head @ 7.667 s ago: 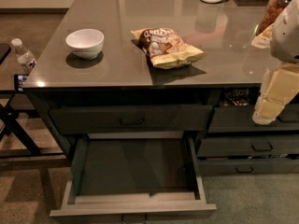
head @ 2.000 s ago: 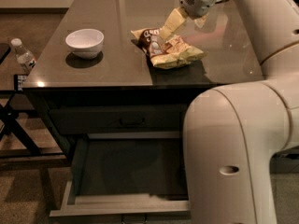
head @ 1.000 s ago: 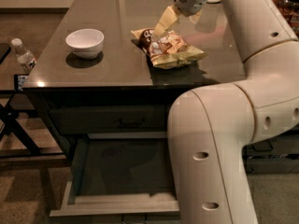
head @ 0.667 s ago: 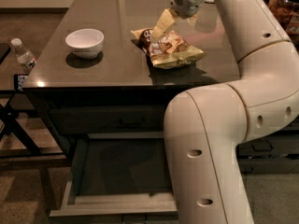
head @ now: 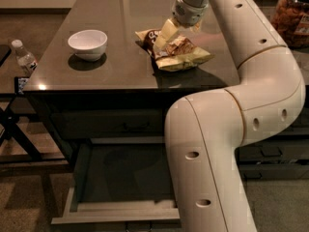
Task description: Place brown chip bag into middle drawer
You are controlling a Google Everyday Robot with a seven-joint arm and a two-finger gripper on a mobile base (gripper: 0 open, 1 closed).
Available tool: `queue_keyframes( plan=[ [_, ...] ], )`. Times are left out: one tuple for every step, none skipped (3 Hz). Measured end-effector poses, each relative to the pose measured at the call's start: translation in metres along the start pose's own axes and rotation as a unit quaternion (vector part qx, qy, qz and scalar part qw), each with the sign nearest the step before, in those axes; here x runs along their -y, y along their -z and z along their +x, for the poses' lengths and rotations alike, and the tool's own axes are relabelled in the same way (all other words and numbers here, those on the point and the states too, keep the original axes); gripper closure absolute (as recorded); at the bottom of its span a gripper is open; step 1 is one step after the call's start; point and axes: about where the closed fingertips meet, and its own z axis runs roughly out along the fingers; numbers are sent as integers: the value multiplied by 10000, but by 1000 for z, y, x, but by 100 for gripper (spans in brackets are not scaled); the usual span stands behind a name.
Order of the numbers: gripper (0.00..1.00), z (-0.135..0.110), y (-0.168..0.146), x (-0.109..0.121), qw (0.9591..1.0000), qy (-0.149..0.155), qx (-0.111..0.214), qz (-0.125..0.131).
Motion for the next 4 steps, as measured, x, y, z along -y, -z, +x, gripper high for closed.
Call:
queue_keyframes(
  plan=[
    [0, 4, -19, 3, 9999, -38, -115, -63],
    [0, 5, -40, 3, 9996, -50, -234, -161],
    [0, 7, -56, 2, 9992, -2, -256, -317],
    [19, -1, -61, 5, 9996, -6, -129, -263]
  ],
)
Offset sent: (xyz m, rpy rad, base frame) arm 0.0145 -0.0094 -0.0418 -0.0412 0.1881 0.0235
